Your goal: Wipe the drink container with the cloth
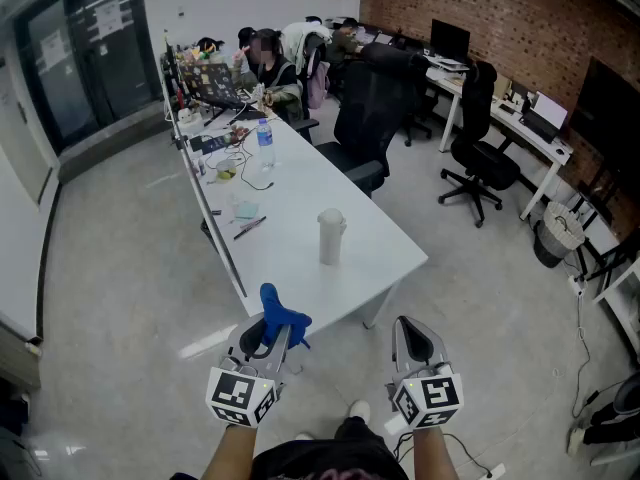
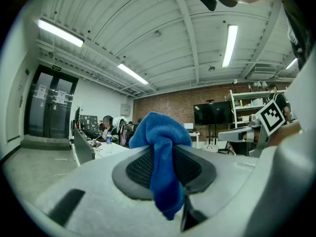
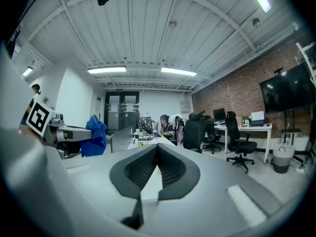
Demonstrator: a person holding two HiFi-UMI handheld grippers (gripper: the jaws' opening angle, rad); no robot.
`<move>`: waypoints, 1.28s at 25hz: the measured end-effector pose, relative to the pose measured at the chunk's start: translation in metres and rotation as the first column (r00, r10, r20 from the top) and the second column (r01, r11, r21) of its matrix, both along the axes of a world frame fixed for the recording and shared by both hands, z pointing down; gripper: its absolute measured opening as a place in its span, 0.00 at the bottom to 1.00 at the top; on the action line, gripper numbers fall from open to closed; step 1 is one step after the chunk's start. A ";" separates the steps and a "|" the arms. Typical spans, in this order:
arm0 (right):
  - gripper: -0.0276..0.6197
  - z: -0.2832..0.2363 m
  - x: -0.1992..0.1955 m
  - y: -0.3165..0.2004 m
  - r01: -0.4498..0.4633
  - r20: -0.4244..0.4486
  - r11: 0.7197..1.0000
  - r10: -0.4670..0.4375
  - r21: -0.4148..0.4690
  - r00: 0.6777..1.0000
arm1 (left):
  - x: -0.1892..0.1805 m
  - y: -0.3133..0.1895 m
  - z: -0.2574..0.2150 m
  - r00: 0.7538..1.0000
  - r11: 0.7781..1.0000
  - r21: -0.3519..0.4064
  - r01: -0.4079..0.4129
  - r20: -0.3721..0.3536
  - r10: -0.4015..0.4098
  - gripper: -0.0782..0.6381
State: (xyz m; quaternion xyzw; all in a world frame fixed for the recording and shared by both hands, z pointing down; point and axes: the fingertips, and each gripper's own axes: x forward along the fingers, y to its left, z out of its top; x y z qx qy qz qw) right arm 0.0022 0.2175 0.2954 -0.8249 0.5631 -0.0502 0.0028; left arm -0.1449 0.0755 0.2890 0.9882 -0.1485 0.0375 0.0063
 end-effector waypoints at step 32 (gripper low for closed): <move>0.05 0.008 -0.012 0.014 -0.018 -0.002 0.999 0.018 0.029 1.000 | -0.007 0.015 0.016 0.999 0.999 -0.004 -0.038 0.019 0.038 0.24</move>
